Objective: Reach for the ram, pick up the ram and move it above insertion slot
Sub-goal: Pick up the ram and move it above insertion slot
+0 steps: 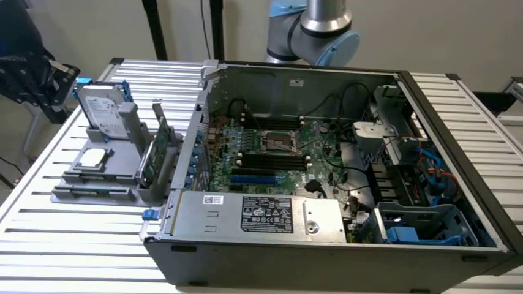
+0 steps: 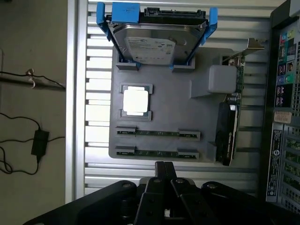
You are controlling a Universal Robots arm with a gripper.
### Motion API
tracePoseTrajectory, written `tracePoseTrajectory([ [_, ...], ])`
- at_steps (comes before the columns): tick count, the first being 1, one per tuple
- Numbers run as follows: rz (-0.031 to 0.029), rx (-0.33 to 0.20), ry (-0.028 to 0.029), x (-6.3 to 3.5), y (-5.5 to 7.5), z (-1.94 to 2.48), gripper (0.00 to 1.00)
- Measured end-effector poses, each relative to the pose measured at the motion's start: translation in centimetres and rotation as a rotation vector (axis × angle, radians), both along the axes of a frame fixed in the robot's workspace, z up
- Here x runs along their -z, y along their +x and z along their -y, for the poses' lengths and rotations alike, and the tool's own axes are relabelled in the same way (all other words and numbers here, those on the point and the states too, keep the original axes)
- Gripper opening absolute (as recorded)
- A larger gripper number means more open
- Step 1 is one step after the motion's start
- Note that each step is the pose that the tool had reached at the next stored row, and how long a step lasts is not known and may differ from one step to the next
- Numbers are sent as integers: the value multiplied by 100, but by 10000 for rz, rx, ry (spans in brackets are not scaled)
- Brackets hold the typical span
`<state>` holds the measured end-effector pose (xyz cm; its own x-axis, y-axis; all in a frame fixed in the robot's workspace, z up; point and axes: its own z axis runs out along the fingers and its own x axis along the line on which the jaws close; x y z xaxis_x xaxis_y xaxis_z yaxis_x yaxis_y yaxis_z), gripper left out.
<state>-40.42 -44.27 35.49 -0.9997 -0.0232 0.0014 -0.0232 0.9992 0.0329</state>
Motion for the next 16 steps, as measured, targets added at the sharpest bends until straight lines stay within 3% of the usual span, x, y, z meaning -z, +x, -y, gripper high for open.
tracePoseTrajectory([
  [5, -1, 0, -1, -1, -1, 0, 11],
  [7, 26, -41, 6, -1, -1, 1, 11],
  [16, 82, -1600, 15, 0, -1, 0, 11],
])
